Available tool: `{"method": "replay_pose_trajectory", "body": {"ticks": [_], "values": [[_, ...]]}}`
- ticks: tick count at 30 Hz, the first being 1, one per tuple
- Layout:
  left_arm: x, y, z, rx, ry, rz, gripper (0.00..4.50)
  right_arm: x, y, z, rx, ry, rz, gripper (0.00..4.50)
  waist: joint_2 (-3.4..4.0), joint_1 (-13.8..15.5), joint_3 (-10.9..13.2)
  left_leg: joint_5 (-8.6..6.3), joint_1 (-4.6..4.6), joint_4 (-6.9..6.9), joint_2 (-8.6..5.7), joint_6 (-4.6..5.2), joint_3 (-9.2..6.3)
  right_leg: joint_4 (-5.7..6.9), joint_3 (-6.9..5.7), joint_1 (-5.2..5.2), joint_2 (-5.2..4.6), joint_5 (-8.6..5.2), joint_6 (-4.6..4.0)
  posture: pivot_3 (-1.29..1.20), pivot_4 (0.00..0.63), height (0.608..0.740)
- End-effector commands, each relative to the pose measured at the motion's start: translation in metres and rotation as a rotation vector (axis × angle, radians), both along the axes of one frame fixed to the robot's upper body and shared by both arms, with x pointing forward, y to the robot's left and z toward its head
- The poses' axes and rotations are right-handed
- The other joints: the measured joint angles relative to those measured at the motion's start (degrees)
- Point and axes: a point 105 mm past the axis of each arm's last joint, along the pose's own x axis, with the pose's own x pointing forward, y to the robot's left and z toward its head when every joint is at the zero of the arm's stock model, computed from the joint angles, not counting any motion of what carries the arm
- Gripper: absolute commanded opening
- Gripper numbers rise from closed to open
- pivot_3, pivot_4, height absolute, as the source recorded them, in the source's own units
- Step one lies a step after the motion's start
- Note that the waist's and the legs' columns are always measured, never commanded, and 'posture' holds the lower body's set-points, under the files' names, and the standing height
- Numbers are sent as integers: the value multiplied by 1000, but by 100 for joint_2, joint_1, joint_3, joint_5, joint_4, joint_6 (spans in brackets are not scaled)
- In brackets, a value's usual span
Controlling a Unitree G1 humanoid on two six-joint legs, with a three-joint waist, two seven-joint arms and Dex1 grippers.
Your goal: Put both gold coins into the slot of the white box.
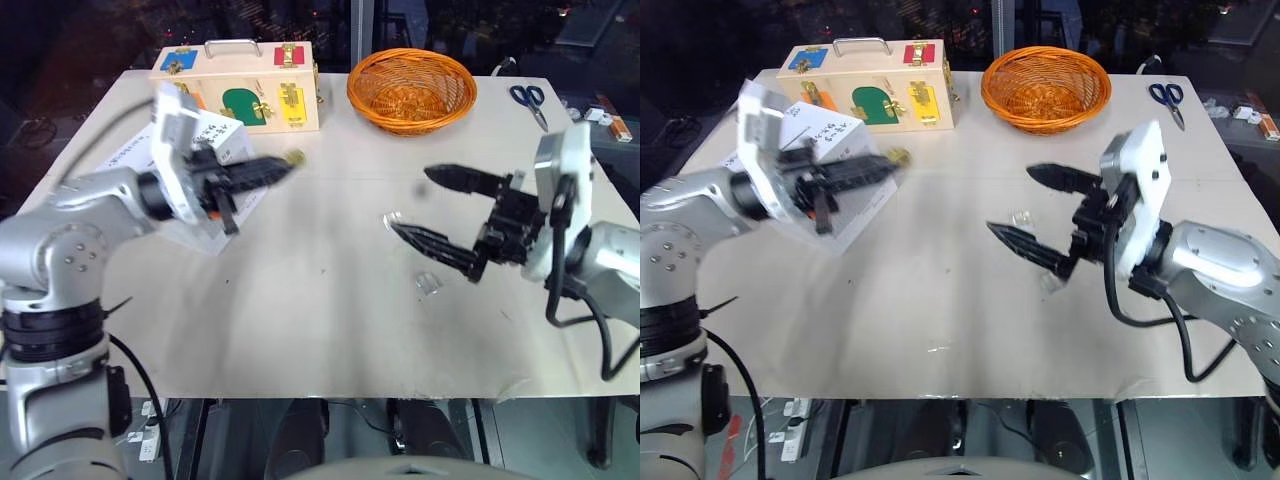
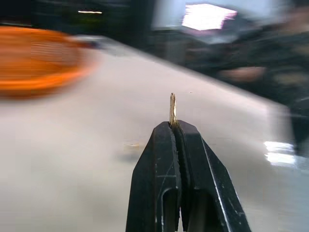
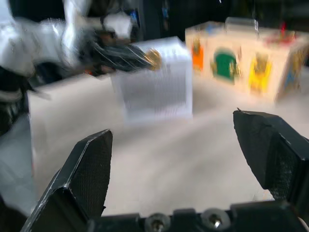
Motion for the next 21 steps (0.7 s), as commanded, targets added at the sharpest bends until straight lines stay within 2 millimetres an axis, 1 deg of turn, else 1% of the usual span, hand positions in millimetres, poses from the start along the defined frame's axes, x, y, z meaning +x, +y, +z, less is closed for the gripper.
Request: {"method": "replay_pose_trajectory", "body": {"ticks": [1,2,4,5,6,9,11,14,16,21], "values": [[11,52,38,46,-119,285,0,2,20,11,28,-47,84,4379,-2,-6,3,0,-3,0,0,0,1,0,0,-4,0,0,0,0,150,726],[13,66,43,35,-95,328,0,5,27,13,33,-56,99,4379,-5,-8,6,0,-5,0,0,0,2,1,1,-8,-1,0,0,0,150,726],[14,90,38,54,35,416,0,7,36,16,58,-56,136,4379,-10,-14,9,0,-9,0,0,0,3,1,0,-13,-1,0,0,0,150,726],[14,100,37,54,83,431,0,7,39,15,58,-52,159,4379,-8,-14,10,0,-12,0,0,0,2,-2,-2,-15,0,0,0,0,150,726],[14,105,36,60,108,431,0,7,41,14,52,-55,174,4379,-6,-4,11,0,-14,-3,-2,0,3,-2,-1,-16,-2,0,0,0,150,726],[22,124,33,118,137,483,0,7,47,13,38,-66,210,4379,-2,58,14,0,-23,-5,-5,0,-2,-7,-15,-20,-7,-1,-1,0,150,726],[24,129,29,162,161,475,0,7,49,13,39,-72,225,4379,-2,68,14,0,-37,5,-5,0,-11,-2,-25,-28,-6,0,-1,0,150,726],[28,133,26,205,193,446,0,8,49,15,43,-87,226,4379,-2,56,14,4,-86,23,-5,-5,-28,11,-41,-68,-4,1,-3,0,150,726],[31,136,24,224,213,440,0,9,49,15,46,-92,224,4379,-3,34,14,14,-91,20,-5,-24,-33,7,-50,-70,-4,1,-3,0,150,726],[42,145,18,314,226,486,0,7,47,12,44,-92,217,4379,-2,-13,14,15,-94,12,-5,-25,-33,6,-49,-78,-5,1,-4,0,150,726]]}}
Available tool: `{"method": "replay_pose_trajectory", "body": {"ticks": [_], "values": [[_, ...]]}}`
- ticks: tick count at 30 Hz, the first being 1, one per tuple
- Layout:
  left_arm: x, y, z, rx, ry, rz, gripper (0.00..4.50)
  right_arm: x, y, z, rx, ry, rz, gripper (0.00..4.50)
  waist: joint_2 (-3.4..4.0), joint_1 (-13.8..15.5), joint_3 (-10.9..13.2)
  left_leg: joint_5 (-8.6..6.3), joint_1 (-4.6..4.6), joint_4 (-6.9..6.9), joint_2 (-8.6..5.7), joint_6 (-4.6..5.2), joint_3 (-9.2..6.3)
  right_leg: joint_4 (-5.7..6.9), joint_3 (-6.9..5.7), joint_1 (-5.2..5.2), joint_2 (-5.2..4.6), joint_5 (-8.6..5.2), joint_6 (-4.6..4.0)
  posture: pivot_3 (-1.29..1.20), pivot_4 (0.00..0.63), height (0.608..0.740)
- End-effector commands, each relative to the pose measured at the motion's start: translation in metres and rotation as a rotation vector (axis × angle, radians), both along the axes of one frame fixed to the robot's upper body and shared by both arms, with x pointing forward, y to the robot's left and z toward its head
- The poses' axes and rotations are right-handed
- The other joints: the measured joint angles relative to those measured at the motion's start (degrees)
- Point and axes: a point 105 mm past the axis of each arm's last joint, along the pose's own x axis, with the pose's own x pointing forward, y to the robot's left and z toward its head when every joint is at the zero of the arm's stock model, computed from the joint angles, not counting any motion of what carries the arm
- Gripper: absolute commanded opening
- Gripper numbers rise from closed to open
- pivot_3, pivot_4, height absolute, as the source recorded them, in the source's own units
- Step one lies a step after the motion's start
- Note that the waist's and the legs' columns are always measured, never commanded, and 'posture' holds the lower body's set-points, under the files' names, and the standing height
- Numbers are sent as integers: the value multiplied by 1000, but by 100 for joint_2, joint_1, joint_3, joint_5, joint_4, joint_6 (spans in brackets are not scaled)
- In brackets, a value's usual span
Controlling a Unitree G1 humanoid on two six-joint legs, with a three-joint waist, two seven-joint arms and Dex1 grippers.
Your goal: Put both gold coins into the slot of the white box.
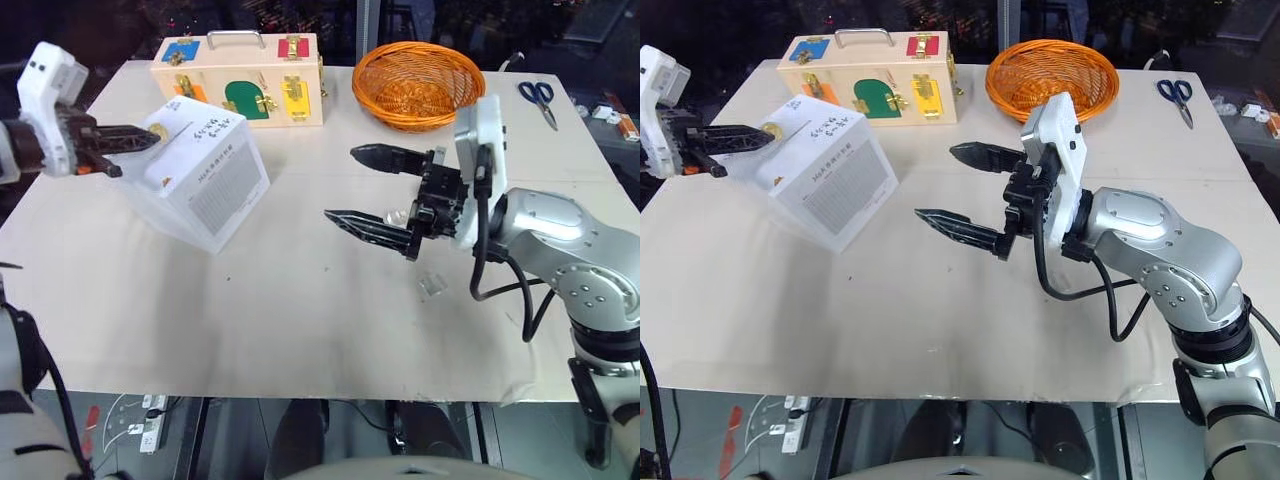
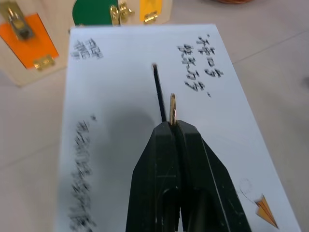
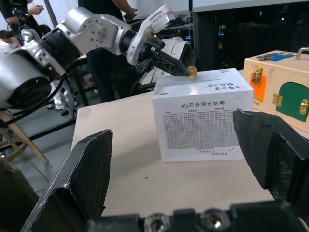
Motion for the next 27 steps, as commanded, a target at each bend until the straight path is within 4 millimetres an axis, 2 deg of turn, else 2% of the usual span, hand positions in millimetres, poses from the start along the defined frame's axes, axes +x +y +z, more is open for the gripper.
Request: {"method": "replay_pose_trajectory", "body": {"ticks": [1,6,10,19,27], "values": [[3,7,4,65,-5,18,0,-8,-3,9,22,-54,4,4379,0,-15,0,0,0,0,0,0,0,1,0,0,0,0,0,0,150,726],[2,6,0,96,31,-15,0,-9,-4,5,21,-51,-3,4379,0,-16,0,0,0,1,0,1,0,3,1,-1,0,0,0,0,150,726],[0,1,-1,49,49,-46,0,-10,-3,2,14,-47,-6,4379,0,-13,0,0,0,2,0,1,-2,4,0,0,-1,0,0,0,150,726],[-2,12,-7,76,74,-4,0,-11,-4,-3,1,-51,5,4379,0,-22,0,0,0,4,0,1,-2,9,0,-1,-2,0,0,0,150,726],[-3,5,-9,67,96,-48,0,-11,-3,-3,-3,-57,7,4379,0,-19,0,0,2,7,0,1,-2,13,0,0,-2,0,0,0,150,726]]}}
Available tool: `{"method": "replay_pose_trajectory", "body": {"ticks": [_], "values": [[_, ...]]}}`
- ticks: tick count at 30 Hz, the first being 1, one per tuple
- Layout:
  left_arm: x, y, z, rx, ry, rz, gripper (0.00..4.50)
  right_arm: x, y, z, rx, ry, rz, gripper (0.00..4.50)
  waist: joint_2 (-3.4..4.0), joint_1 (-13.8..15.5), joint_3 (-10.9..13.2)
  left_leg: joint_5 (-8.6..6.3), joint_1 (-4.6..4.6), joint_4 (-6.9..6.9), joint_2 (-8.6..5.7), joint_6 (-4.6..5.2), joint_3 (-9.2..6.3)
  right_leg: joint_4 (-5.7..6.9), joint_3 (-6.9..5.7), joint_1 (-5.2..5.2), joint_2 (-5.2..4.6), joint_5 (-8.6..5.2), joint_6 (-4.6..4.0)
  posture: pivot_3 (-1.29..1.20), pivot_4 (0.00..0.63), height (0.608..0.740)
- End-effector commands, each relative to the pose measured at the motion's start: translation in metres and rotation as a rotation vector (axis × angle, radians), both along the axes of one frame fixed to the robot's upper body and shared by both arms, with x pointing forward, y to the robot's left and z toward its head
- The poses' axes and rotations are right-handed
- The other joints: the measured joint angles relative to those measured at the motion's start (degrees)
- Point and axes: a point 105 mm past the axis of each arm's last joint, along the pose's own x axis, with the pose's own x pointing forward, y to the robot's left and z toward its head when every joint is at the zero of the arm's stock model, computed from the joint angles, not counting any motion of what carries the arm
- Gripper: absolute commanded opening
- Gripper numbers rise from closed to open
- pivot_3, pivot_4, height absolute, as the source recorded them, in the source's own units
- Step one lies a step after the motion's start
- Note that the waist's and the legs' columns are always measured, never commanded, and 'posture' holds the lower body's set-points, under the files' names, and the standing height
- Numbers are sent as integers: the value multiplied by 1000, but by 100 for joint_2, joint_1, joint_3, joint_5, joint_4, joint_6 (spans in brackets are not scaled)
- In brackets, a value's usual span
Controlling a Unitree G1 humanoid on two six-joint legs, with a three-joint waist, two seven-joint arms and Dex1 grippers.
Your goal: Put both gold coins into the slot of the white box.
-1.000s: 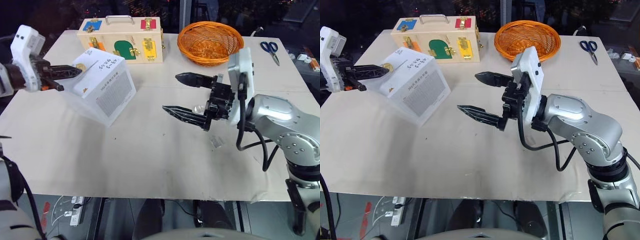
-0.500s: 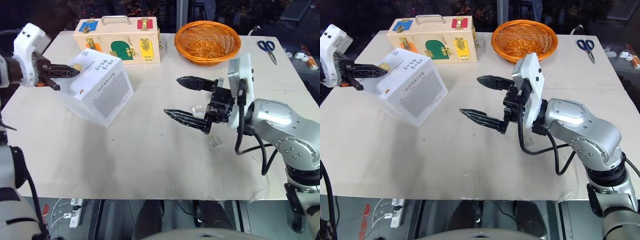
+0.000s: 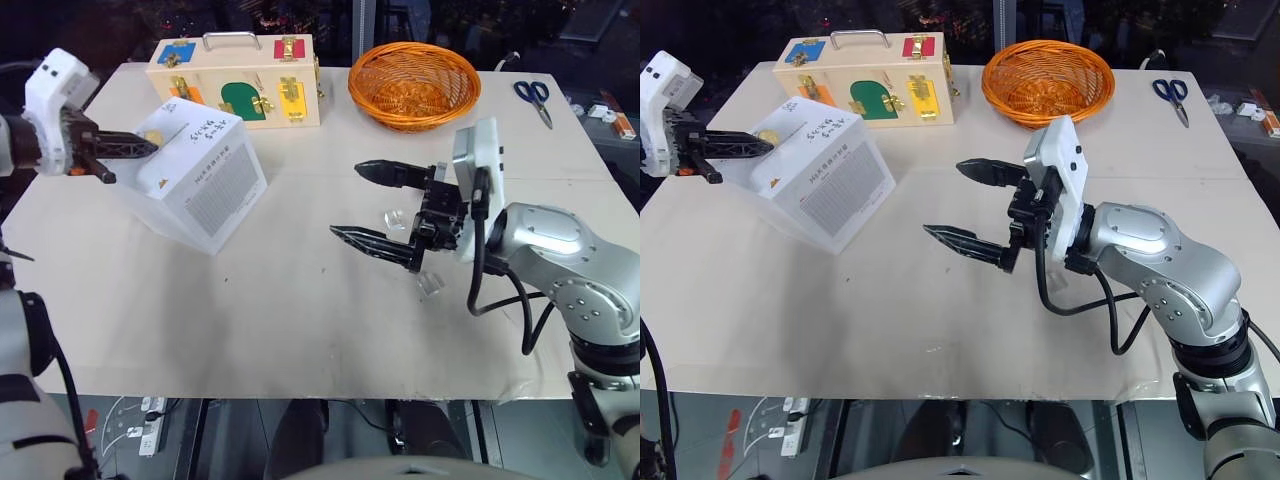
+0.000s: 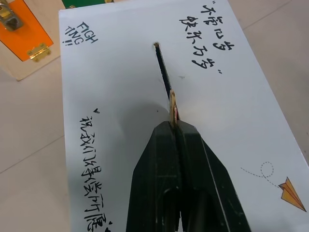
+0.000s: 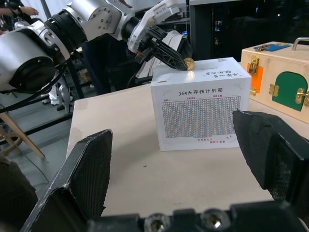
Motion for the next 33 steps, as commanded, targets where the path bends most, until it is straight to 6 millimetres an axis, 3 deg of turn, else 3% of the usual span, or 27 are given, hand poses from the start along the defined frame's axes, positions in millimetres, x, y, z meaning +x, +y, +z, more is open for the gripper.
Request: {"method": "replay_pose_trajectory", "body": {"ticks": [1,33], "values": [[-3,2,0,-6,22,12,0,-8,-1,10,20,-59,13,4379,0,0,0,0,0,0,0,0,0,1,0,0,0,0,0,0,150,726],[-2,3,-11,26,67,55,0,-7,-3,7,-2,-53,-4,4379,3,-4,-2,0,8,13,0,0,0,25,1,0,0,0,0,0,150,726]]}}
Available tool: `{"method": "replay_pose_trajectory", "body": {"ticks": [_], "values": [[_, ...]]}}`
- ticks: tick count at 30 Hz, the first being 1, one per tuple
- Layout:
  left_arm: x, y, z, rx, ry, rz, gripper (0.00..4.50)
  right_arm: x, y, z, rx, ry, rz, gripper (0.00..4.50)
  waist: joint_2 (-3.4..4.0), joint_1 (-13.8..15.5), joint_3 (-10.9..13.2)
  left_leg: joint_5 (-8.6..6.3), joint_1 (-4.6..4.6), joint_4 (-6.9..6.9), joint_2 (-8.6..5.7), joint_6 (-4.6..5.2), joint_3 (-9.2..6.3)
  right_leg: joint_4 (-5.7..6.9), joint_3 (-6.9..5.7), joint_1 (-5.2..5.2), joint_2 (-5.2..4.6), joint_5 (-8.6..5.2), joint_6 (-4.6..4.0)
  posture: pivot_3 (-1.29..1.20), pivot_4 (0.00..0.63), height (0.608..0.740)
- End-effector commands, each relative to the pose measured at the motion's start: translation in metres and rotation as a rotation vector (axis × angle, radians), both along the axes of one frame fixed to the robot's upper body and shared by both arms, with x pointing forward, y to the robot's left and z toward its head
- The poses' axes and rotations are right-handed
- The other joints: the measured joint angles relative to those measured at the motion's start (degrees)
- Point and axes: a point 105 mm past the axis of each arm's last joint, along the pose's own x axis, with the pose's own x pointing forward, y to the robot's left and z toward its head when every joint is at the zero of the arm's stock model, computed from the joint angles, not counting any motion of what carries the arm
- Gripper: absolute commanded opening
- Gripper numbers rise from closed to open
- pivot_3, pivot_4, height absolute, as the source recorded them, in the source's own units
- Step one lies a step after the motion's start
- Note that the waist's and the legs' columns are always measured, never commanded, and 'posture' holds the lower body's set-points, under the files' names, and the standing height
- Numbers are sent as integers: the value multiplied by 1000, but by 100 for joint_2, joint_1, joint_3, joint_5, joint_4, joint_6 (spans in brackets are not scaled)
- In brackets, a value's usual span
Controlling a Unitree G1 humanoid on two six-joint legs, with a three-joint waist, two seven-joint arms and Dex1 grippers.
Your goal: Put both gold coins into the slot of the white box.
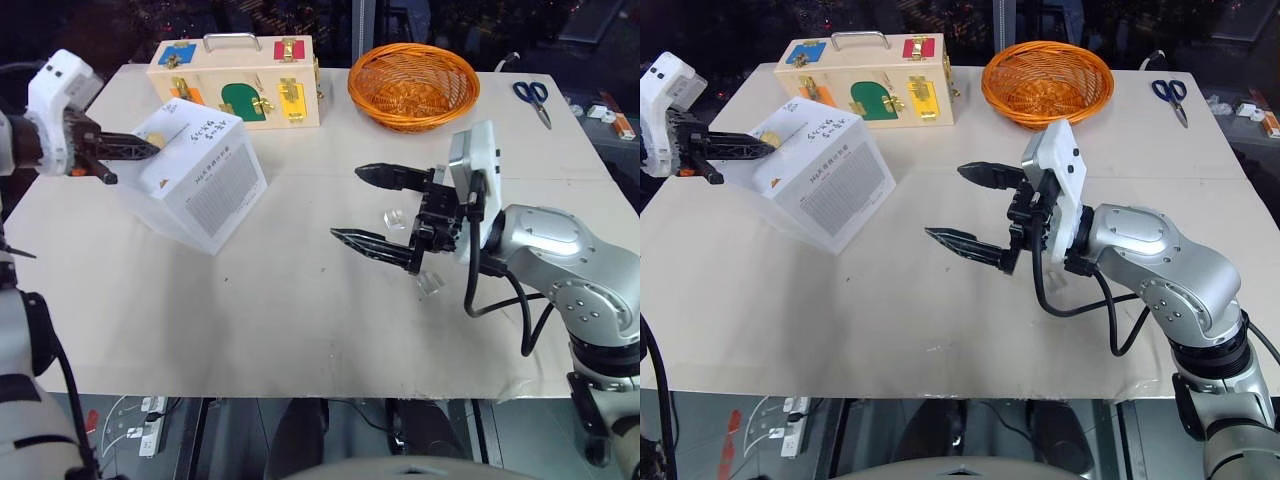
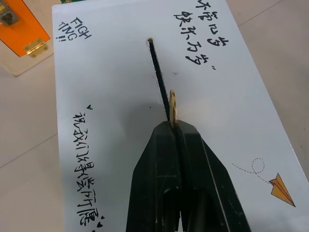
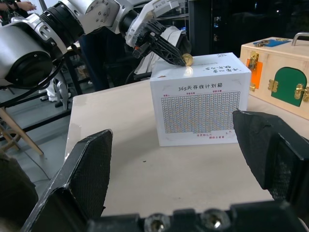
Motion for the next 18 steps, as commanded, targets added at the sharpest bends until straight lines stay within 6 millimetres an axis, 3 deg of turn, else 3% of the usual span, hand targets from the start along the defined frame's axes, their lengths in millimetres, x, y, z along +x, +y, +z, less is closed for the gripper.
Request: {"method": "replay_pose_trajectory", "body": {"ticks": [1,2,6,12,16,18], "values": [[-2,4,-10,6,45,35,0,-7,-2,10,14,-62,6,4379,0,-1,0,0,0,2,0,0,0,2,0,0,0,0,0,0,150,726],[-2,4,-10,3,44,38,0,-7,-2,10,14,-62,7,4379,1,-1,0,0,1,3,0,0,0,4,0,0,0,0,0,0,150,726],[-1,3,-7,-9,30,45,1197,-8,-2,10,15,-62,9,4451,1,1,0,-1,1,10,0,1,-1,12,0,0,1,0,0,0,150,726],[-1,-1,8,-50,-47,30,3710,-9,-2,12,30,-62,12,4451,0,2,0,-12,1,30,0,21,-6,36,-3,0,2,-3,-4,0,150,726],[-5,-22,35,-132,-177,-77,3710,-8,-4,15,52,-63,5,4451,0,7,0,-12,-2,39,0,21,-10,41,-5,0,3,-3,-5,0,150,726],[-23,-67,62,-280,-294,-317,3710,-4,-8,17,76,-54,-32,4451,-4,34,2,-12,-11,45,1,21,-16,40,-13,0,3,-3,-5,0,150,726]]}}
